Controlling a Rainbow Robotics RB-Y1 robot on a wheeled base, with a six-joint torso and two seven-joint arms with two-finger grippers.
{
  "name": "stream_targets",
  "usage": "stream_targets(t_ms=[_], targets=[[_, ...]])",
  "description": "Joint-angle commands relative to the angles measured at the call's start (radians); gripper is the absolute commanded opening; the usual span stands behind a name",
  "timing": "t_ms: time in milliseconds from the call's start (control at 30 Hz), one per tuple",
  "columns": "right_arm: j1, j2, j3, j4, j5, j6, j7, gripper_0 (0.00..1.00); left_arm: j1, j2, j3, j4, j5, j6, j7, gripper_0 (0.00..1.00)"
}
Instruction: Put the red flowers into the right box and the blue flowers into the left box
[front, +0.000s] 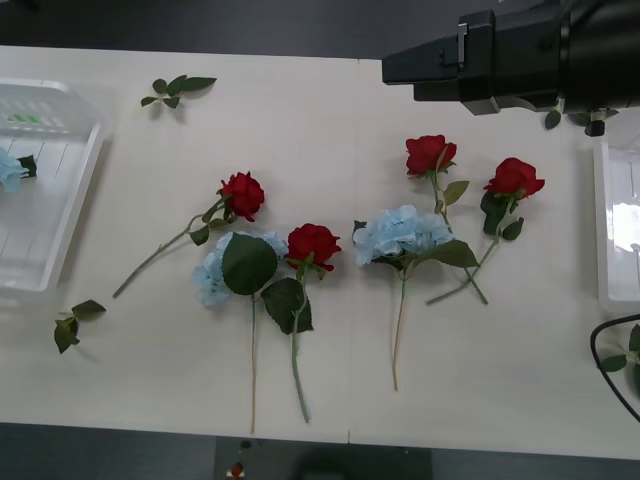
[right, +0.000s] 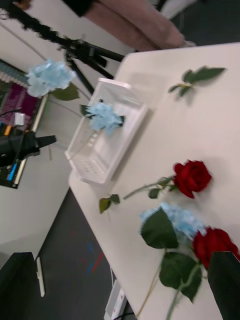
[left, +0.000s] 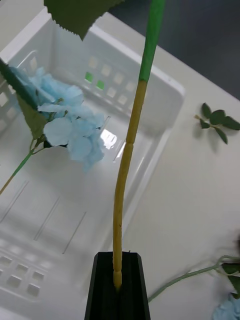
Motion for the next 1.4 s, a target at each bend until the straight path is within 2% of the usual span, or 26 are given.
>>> stream_targets(t_ms=[33, 333, 567, 600, 633, 667, 733, 833, 967, 1100, 1267, 1400], targets=[[0.013, -0.073, 0.003, -0.035, 0.095, 0.048, -0.191, 1.0, -0.025, 0.041, -0.069, 0.052, -0.071, -0.056, -0.055, 0.0], [0.065, -0.156, 0.009, -0.026, 0.351, 0.203, -0.465, 1.0, -0.042, 0.056, -0.192, 0.126, -0.143, -0.081, -0.089, 0.0], [0.076, -0.164, 0.022, 0.103, 0.516, 0.255, -0.533, 1.0, -0.077, 0.055, -0.283, 0.119, -0.289, -0.082, -0.112, 0.0], [0.076, -0.164, 0.028, 0.121, 0.539, 0.255, -0.533, 1.0, -0.085, 0.056, -0.296, 0.121, -0.312, -0.082, -0.11, 0.03], [0.076, -0.164, 0.036, 0.141, 0.561, 0.255, -0.536, 1.0, -0.089, 0.055, -0.306, 0.121, -0.33, -0.082, -0.109, 0.13], [0.074, -0.164, 0.04, 0.162, 0.59, 0.255, -0.539, 1.0, -0.091, 0.055, -0.309, 0.121, -0.349, -0.082, -0.107, 0.3], [0.074, -0.159, 0.051, 0.201, 0.633, 0.253, -0.545, 1.0, -0.091, 0.055, -0.309, 0.121, -0.35, -0.082, -0.109, 0.43], [0.074, -0.145, 0.065, 0.251, 0.697, 0.241, -0.551, 1.0, -0.091, 0.055, -0.309, 0.121, -0.35, -0.084, -0.109, 0.49], [0.074, -0.131, 0.112, 0.314, 0.765, 0.204, -0.547, 1.0, -0.089, 0.055, -0.307, 0.121, -0.35, -0.104, -0.109, 0.65], [0.074, -0.127, 0.181, 0.334, 0.834, 0.147, -0.551, 1.0, -0.089, 0.055, -0.309, 0.121, -0.342, -0.128, -0.109, 0.76], [0.069, -0.081, 0.204, 0.37, 0.923, 0.131, -0.55, 1.0, -0.089, 0.055, -0.296, 0.121, -0.322, -0.136, -0.104, 0.79], [0.06, -0.038, 0.204, 0.42, 0.966, 0.1, -0.537, 1.0, -0.089, 0.055, -0.261, 0.121, -0.198, -0.137, -0.091, 0.82]])
